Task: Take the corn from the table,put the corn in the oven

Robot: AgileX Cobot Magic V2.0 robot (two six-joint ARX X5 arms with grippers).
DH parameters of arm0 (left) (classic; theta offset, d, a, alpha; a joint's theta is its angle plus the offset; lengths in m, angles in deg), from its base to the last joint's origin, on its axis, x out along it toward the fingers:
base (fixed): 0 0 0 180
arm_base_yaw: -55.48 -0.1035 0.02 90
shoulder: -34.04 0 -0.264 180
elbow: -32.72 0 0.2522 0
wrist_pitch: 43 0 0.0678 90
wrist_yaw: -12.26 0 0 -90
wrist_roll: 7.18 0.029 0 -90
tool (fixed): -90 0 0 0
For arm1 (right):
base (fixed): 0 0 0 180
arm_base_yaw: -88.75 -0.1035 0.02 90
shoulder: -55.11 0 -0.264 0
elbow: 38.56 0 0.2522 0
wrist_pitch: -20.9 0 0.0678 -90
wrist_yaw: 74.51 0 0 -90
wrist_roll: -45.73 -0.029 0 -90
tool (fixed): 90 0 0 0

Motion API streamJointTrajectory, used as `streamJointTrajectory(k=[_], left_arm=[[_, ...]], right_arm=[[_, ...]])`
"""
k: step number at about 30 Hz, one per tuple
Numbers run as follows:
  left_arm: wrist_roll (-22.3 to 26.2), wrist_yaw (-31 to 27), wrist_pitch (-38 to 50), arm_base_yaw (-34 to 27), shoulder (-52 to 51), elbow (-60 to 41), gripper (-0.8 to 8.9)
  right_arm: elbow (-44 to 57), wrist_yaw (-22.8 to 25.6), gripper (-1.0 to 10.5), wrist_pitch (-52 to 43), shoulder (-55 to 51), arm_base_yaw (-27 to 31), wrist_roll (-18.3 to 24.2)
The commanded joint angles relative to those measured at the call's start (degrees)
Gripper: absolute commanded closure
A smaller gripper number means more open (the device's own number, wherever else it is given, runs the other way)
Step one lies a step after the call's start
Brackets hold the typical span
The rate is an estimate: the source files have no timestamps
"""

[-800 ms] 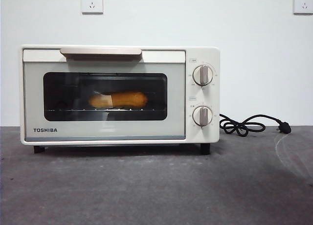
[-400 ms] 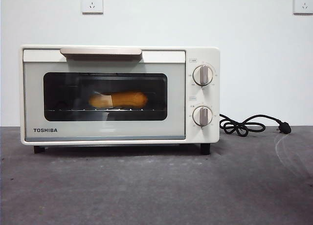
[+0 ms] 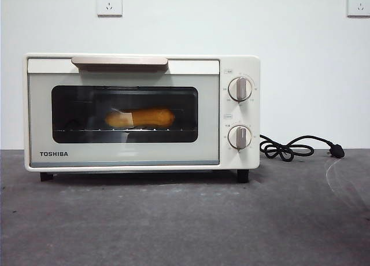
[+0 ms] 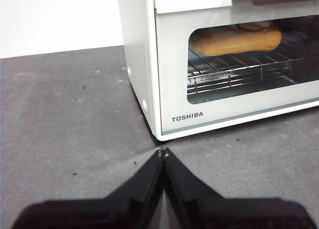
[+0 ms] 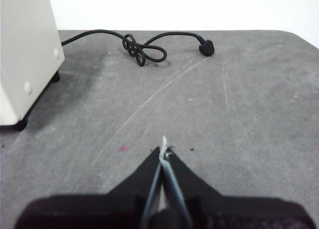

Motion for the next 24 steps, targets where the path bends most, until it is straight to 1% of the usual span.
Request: streamJointTrajectory(k=[1, 4, 24], left_arm=[[0.07, -0.11, 0.39, -0.17, 0.02, -0.42, 8.17], [0.07, -0.11, 0.42, -0.17, 0.02, -0.42, 8.17], [0.07, -0.11, 0.39, -0.17, 0.00, -0.42, 8.17]], right_arm=[[0.83, 0.42, 9.5, -0.70, -0.15, -0.07, 0.28], [0.83, 0.39, 9.5, -0.70, -0.15, -0.07, 0.74], [0.83, 0.42, 9.5, -1.16, -0.11, -0.07, 0.50]])
